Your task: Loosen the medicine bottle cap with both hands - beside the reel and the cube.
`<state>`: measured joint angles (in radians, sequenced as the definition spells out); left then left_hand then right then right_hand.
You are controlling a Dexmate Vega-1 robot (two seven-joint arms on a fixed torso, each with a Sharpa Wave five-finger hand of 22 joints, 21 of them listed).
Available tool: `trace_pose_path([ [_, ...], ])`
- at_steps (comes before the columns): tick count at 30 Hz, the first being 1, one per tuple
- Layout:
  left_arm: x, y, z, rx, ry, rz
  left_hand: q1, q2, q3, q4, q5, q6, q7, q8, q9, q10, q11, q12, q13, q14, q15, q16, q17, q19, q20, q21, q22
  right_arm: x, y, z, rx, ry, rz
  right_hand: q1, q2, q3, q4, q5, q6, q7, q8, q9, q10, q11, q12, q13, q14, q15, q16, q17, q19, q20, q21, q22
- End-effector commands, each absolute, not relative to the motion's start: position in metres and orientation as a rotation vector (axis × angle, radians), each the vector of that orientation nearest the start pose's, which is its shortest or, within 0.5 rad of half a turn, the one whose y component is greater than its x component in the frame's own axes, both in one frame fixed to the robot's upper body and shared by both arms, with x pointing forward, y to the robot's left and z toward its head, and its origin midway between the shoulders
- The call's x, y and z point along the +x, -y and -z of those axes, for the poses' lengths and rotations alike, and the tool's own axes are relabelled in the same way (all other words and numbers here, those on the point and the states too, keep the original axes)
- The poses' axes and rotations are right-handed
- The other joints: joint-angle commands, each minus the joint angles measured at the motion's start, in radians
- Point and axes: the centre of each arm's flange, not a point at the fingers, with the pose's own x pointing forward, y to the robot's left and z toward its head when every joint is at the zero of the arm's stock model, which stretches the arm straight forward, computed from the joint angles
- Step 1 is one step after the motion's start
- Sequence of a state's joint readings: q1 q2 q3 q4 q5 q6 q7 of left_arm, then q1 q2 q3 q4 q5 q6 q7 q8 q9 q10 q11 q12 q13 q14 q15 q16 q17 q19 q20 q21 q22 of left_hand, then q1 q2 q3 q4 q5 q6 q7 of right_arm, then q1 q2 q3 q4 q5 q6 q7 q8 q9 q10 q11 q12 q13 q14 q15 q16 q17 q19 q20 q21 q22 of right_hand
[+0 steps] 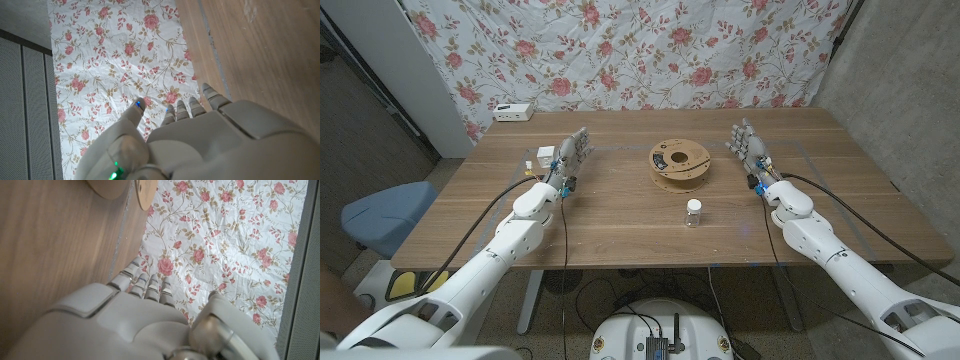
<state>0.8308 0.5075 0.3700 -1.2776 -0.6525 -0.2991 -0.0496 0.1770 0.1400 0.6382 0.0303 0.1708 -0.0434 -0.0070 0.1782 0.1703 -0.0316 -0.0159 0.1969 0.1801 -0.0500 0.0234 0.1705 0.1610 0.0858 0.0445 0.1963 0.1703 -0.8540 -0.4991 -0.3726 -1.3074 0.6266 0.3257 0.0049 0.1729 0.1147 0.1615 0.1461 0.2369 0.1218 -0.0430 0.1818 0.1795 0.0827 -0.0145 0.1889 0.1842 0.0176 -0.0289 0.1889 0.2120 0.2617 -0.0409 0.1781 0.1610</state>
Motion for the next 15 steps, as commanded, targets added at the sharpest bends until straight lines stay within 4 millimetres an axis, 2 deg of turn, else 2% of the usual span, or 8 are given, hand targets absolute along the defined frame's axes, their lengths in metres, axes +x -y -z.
trace_pose_path([
  [1,0.6498,-0.2995,0.0259,-0.024,0.611,0.199,0.012,0.008,0.008,-0.004,0.005,-0.009,0.0,0.005,0.003,-0.009,0.0,0.004,0.002,-0.003,0.002,0.007,0.003,0.011,0.0,0.007,0.003,0.6478,0.2779,0.0359,0.048,0.662,-0.172,0.004,-0.001,0.008,-0.001,0.007,0.004,-0.002,0.004,0.004,0.009,-0.002,0.004,0.004,0.006,-0.019,0.004,0.003,0.009,-0.046,0.004,0.005],
  [15,0.6407,-0.292,0.023,0.049,0.587,0.192,0.02,0.007,0.008,-0.015,0.004,-0.009,-0.005,0.004,0.003,-0.007,-0.003,0.004,0.002,-0.008,-0.013,0.003,0.003,0.005,0.002,0.002,0.003,0.6459,0.2769,0.0394,0.042,0.638,-0.17,0.005,-0.002,0.009,-0.006,0.01,0.001,-0.003,0.004,0.003,0.01,-0.004,0.004,0.004,0.007,-0.02,0.005,-0.001,0.009,-0.047,0.005,0.005],
])
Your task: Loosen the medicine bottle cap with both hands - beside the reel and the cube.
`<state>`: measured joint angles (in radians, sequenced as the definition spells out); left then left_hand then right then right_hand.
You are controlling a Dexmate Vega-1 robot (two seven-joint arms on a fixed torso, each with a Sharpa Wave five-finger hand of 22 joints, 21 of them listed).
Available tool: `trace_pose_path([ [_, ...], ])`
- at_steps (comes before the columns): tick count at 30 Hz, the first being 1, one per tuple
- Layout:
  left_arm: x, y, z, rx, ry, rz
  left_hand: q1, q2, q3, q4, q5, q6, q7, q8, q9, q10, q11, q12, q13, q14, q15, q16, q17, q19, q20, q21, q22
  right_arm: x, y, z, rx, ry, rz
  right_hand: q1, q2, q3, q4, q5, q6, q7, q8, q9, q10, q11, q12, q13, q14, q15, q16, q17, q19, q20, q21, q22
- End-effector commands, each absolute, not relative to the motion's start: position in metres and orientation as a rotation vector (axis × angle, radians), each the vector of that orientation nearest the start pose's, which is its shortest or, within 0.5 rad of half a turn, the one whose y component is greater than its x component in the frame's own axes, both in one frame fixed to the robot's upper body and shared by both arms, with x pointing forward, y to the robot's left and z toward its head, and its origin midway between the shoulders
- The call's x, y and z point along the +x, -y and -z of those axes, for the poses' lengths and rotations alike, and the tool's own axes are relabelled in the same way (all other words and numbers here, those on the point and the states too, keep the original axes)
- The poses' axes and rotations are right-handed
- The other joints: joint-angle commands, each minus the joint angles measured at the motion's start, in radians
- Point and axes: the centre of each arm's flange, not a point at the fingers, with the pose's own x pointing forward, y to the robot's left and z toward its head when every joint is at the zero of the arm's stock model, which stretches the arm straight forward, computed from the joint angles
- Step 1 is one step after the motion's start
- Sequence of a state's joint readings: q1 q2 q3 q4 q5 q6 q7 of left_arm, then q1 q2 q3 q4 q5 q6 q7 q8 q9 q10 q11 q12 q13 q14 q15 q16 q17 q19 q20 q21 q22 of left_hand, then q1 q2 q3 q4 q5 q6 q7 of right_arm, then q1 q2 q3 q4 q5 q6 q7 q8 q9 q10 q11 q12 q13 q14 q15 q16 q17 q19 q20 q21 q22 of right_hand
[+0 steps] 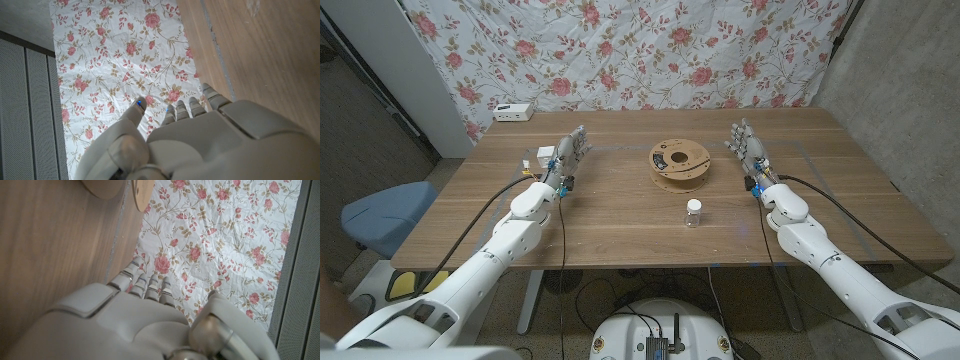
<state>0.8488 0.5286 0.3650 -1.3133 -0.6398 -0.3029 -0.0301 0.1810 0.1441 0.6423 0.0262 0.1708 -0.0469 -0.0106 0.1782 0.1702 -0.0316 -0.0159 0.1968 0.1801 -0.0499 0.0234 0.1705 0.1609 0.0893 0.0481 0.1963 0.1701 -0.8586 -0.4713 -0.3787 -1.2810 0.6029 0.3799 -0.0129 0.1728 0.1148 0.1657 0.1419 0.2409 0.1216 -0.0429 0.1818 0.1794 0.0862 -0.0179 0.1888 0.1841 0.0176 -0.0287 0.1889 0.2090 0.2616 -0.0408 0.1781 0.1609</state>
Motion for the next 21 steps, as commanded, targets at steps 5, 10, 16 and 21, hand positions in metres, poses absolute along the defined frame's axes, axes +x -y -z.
trace_pose_path([
  [5,0.634,-0.288,0.023,0.061,0.602,0.169,0.021,0.004,0.005,-0.016,0.004,-0.006,-0.006,0.003,0.003,-0.005,-0.002,0.004,0.002,-0.007,-0.016,0.004,0.003,-0.002,0.002,0.0,0.003,0.645,0.276,0.039,0.039,0.64,-0.158,0.007,-0.001,0.006,-0.004,0.007,0.002,-0.003,0.005,0.003,0.01,0.001,0.005,0.004,0.009,-0.022,0.006,0.0,0.009,-0.047,0.006,0.005],
  [10,0.626,-0.282,0.023,0.086,0.629,0.168,0.027,0.001,0.004,-0.026,0.002,0.002,-0.012,0.005,0.003,0.009,-0.01,0.008,0.002,0.004,-0.022,0.007,0.003,-0.002,0.008,-0.001,0.003,0.643,0.276,0.037,0.03,0.64,-0.161,0.008,-0.001,0.007,-0.006,0.008,0.002,-0.003,0.005,0.003,0.014,-0.004,0.007,0.004,0.011,-0.022,0.007,-0.001,0.01,-0.046,0.006,0.005],
  [16,0.619,-0.275,0.022,0.132,0.647,0.184,0.03,-0.012,-0.003,-0.037,0.0,0.006,-0.023,0.006,0.003,0.014,-0.019,0.009,0.001,0.01,-0.031,0.007,0.003,-0.001,0.012,-0.001,0.003,0.642,0.279,0.038,0.03,0.642,-0.161,0.009,-0.001,0.008,-0.009,0.009,0.001,-0.005,0.005,0.003,0.016,-0.003,0.007,0.004,0.013,-0.023,0.007,-0.003,0.01,-0.046,0.007,0.005],
  [21,0.615,-0.268,0.023,0.163,0.661,0.206,0.029,-0.031,-0.013,-0.047,-0.002,0.008,-0.032,0.005,0.002,0.016,-0.025,0.009,0.001,0.011,-0.04,0.007,0.004,-0.003,0.016,-0.003,0.002,0.64,0.284,0.04,0.029,0.646,-0.159,0.01,-0.001,0.009,-0.01,0.009,0.002,-0.005,0.006,0.003,0.019,-0.002,0.008,0.004,0.014,-0.023,0.007,-0.004,0.011,-0.046,0.007,0.005],
])
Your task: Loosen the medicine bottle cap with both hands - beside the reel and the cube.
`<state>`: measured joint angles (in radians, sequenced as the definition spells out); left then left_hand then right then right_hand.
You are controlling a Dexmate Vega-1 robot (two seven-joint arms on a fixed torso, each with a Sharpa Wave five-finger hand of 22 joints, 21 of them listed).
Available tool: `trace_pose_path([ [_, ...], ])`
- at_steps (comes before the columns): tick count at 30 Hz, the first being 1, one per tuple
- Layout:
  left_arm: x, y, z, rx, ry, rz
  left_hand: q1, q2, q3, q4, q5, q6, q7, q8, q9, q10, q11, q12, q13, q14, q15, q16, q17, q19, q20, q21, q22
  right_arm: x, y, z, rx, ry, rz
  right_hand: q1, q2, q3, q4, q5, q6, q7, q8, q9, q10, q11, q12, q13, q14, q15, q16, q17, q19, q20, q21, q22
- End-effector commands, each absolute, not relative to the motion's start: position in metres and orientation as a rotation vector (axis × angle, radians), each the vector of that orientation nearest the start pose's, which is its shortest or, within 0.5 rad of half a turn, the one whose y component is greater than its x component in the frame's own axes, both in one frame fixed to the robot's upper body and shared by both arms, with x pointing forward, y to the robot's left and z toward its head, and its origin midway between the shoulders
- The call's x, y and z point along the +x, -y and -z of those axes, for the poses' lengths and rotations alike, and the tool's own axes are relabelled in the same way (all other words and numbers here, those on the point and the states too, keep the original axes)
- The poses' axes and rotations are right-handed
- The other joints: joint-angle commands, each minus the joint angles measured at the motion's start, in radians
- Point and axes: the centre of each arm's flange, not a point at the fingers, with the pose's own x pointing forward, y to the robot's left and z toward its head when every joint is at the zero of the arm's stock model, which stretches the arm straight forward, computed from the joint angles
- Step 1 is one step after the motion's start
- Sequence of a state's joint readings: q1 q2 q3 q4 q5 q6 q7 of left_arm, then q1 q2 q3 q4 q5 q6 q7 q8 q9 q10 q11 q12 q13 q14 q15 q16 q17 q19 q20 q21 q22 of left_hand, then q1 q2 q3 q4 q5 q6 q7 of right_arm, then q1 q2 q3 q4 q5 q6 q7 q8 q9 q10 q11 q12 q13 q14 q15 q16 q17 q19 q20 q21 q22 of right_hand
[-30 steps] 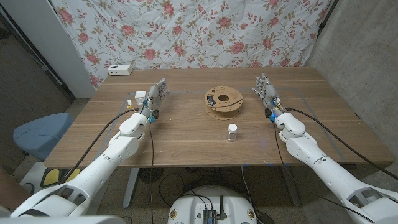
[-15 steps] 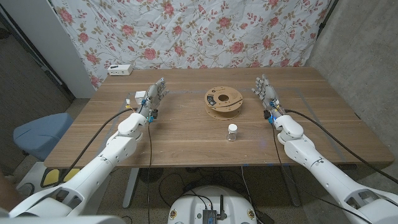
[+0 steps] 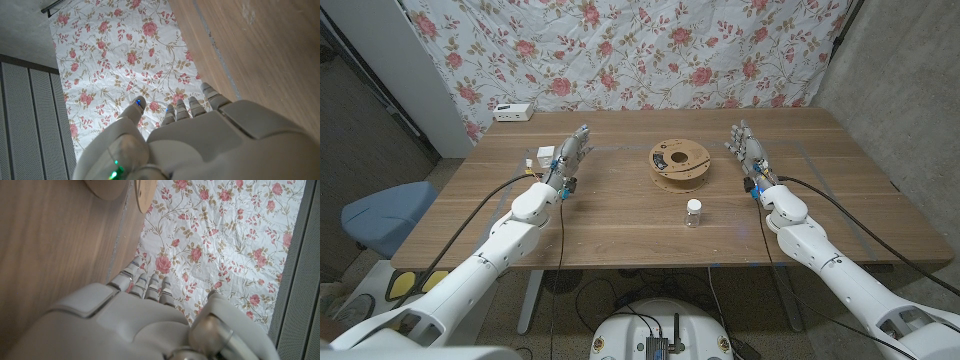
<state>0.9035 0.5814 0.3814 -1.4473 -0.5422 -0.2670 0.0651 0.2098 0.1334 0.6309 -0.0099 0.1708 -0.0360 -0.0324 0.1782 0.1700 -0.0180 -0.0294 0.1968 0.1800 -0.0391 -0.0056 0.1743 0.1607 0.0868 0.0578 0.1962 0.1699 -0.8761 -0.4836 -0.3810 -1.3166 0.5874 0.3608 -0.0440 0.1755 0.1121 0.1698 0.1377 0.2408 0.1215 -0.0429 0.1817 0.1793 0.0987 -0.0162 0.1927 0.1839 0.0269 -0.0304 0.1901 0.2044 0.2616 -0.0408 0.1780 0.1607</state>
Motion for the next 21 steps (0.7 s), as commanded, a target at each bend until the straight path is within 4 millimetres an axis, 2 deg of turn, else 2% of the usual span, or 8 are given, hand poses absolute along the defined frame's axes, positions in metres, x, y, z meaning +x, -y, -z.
trace_pose_path([
  [1,0.613,-0.266,0.022,0.174,0.664,0.213,0.0,-0.023,-0.004,-0.013,-0.002,-0.004,-0.013,0.005,0.003,0.003,-0.011,0.008,0.002,0.0,-0.012,0.003,0.004,-0.001,0.007,-0.003,0.003,0.64,0.285,0.04,0.027,0.646,-0.158,0.007,0.002,0.005,-0.006,0.009,0.002,-0.005,0.006,0.003,0.007,-0.004,0.004,0.004,0.006,-0.022,0.007,0.001,0.011,-0.046,0.007,0.005],
  [13,0.598,-0.252,0.023,0.244,0.648,0.261,0.006,-0.1,-0.04,-0.06,0.001,-0.005,-0.038,0.004,0.002,0.008,-0.031,0.006,0.001,0.002,-0.032,0.002,0.006,-0.006,0.006,-0.007,0.001,0.638,0.297,0.04,0.021,0.643,-0.158,0.015,-0.001,0.008,-0.016,0.011,0.009,-0.005,0.009,0.003,0.015,-0.002,0.006,0.004,0.01,-0.022,0.007,-0.003,0.015,-0.047,0.009,0.005],
  [16,0.596,-0.245,0.024,0.247,0.644,0.273,0.012,-0.107,-0.042,-0.068,0.003,-0.006,-0.039,0.004,0.002,0.009,-0.03,0.006,0.001,0.002,-0.032,0.002,0.006,-0.005,0.008,-0.007,0.001,0.638,0.299,0.04,0.021,0.643,-0.157,0.018,-0.003,0.009,-0.019,0.011,0.013,-0.005,0.011,0.003,0.016,-0.004,0.006,0.004,0.012,-0.023,0.007,-0.005,0.016,-0.047,0.009,0.005],
  [21,0.595,-0.234,0.026,0.239,0.645,0.318,0.037,-0.124,-0.043,-0.097,0.008,-0.015,-0.05,0.004,0.002,0.008,-0.032,0.005,0.002,0.001,-0.035,0.002,0.006,-0.004,0.012,-0.008,0.0,0.638,0.304,0.04,0.024,0.646,-0.149,0.021,-0.004,0.01,-0.022,0.011,0.014,-0.005,0.011,0.002,0.02,-0.003,0.007,0.004,0.013,-0.023,0.007,-0.006,0.018,-0.047,0.009,0.005],
])
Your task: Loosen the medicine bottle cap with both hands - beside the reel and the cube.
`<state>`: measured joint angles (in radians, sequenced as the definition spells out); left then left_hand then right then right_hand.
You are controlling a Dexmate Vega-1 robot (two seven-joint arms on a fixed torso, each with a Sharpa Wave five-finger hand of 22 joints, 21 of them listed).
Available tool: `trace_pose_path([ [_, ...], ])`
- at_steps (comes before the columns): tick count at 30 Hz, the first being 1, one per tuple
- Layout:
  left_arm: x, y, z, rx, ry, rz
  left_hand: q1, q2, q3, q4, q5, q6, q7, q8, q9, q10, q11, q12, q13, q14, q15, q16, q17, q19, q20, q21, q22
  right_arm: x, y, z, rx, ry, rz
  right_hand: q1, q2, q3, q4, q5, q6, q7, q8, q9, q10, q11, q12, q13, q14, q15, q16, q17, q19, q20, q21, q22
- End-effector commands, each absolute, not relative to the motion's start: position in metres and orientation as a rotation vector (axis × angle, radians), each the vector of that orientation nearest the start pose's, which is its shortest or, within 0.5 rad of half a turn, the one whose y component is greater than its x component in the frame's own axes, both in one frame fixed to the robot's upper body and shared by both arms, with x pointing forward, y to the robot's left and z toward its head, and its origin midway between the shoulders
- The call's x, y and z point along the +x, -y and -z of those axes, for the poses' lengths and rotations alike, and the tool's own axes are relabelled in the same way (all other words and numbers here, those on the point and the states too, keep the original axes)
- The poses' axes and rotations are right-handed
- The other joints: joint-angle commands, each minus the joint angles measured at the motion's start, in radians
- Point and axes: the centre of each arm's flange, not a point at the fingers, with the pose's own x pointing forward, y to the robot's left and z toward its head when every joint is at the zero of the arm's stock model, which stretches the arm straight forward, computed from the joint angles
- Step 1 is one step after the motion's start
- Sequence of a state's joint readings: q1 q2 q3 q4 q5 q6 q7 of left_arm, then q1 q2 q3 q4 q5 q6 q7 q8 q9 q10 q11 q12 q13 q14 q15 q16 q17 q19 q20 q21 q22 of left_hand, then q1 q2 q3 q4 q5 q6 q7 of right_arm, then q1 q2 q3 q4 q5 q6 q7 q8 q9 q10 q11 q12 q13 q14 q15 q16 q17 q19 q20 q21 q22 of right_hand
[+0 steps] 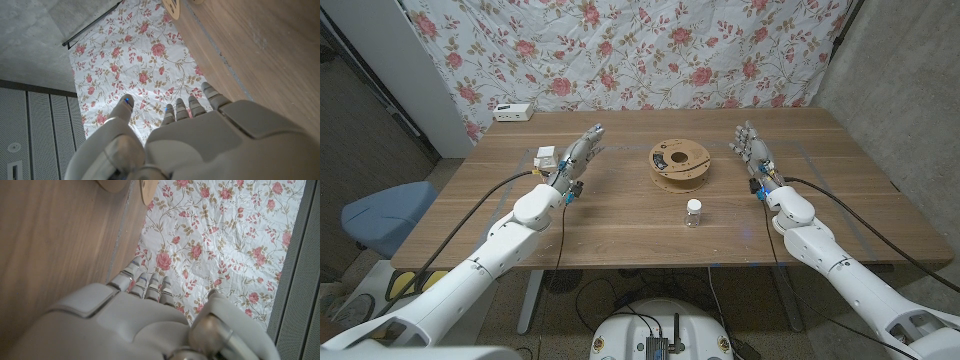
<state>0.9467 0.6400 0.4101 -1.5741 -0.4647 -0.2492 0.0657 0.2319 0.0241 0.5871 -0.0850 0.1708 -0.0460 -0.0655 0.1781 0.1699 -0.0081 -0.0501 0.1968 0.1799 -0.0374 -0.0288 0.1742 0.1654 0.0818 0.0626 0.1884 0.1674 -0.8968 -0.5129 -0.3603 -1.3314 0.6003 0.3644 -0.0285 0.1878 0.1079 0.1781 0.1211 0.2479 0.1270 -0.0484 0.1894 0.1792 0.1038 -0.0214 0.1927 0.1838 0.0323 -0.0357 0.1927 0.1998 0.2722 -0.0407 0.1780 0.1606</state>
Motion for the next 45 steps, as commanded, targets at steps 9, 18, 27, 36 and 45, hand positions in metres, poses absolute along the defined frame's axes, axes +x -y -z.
trace_pose_path([
  [9,0.592,-0.218,0.024,0.281,0.65,0.376,0.091,-0.04,0.004,-0.08,0.015,-0.012,-0.037,0.01,0.003,-0.007,-0.032,0.002,0.002,-0.002,-0.027,0.002,0.002,0.001,0.018,0.0,0.004,0.637,0.308,0.041,0.02,0.647,-0.141,0.016,-0.001,0.004,-0.013,0.005,-0.003,-0.005,-0.001,0.002,0.016,-0.001,0.006,0.004,0.015,-0.017,0.006,-0.004,0.014,-0.046,0.011,0.005],
  [18,0.584,-0.205,0.027,0.307,0.641,0.437,0.137,-0.048,0.008,-0.095,0.018,-0.005,-0.05,0.015,0.003,0.01,-0.043,0.008,0.002,0.007,-0.028,0.005,0.002,0.001,0.021,0.0,0.004,0.632,0.309,0.045,0.024,0.65,-0.131,0.02,-0.001,0.006,-0.017,0.005,-0.005,-0.008,-0.002,0.002,0.016,-0.002,0.005,0.004,0.017,-0.018,0.006,-0.005,0.015,-0.045,0.011,0.005],
  [27,0.578,-0.191,0.033,0.331,0.623,0.509,0.187,-0.069,0.007,-0.101,0.025,0.004,-0.08,0.018,0.003,0.031,-0.051,0.013,0.003,0.019,-0.034,0.007,0.002,-0.003,0.024,-0.002,0.004,0.629,0.31,0.045,0.018,0.655,-0.127,0.022,-0.001,0.008,-0.02,0.005,-0.006,-0.009,-0.002,0.002,0.014,-0.001,0.003,0.004,0.016,-0.016,0.005,-0.005,0.015,-0.045,0.011,0.005],
  [36,0.568,-0.181,0.039,0.369,0.598,0.542,0.239,-0.098,0.001,-0.102,0.033,0.006,-0.105,0.019,0.004,0.036,-0.058,0.012,0.003,0.028,-0.041,0.007,0.003,-0.034,0.048,-0.01,0.004,0.629,0.312,0.044,0.015,0.654,-0.127,0.024,-0.001,0.009,-0.023,0.004,-0.014,-0.014,-0.004,0.002,0.01,-0.001,0.002,0.004,0.013,-0.014,0.004,-0.006,0.012,-0.043,0.009,0.006],
  [45,0.563,-0.17,0.04,0.403,0.577,0.606,0.274,-0.117,-0.003,-0.102,0.039,0.006,-0.119,0.019,0.004,0.04,-0.057,0.011,0.003,0.031,-0.039,0.006,0.003,-0.046,0.06,-0.009,0.005,0.626,0.318,0.048,0.025,0.657,-0.11,0.026,-0.002,0.01,-0.026,0.004,-0.022,-0.014,-0.006,0.002,0.004,-0.001,-0.001,0.004,0.01,-0.015,0.003,-0.006,0.01,-0.04,0.008,0.006],
])
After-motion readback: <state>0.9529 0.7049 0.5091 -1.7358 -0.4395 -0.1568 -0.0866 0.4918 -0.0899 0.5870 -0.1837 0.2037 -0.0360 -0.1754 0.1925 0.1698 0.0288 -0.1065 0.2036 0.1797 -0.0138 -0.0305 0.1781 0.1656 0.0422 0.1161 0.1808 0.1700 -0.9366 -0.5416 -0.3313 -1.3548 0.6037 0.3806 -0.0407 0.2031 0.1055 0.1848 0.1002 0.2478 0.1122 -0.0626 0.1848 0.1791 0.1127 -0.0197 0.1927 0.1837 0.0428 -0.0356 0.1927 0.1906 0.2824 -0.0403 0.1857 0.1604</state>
